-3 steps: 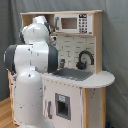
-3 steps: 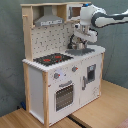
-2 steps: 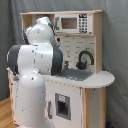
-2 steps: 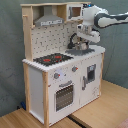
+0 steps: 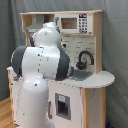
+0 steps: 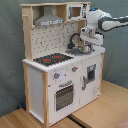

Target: Play with the kitchen

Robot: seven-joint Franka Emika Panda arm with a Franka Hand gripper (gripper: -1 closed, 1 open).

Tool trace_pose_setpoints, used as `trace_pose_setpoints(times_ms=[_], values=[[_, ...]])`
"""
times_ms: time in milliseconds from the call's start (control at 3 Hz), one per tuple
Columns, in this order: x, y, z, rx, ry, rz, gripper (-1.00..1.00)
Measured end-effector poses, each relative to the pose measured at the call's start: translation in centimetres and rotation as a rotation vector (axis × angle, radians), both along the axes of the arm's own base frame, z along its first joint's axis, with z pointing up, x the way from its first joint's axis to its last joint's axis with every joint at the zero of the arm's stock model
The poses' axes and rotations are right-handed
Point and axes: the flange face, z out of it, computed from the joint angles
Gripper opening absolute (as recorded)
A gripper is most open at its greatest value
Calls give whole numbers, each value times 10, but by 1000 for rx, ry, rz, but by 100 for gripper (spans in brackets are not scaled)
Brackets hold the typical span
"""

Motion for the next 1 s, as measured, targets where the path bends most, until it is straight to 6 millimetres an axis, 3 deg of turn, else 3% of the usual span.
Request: trace_pose_setpoints(times_ms=[333,667,1000], values=[[20,-27,-8,33,-28,-17,-100],[34,-14,-21,4,-54,10,-100],[50,-19,-40,-17,-50,23,-100]])
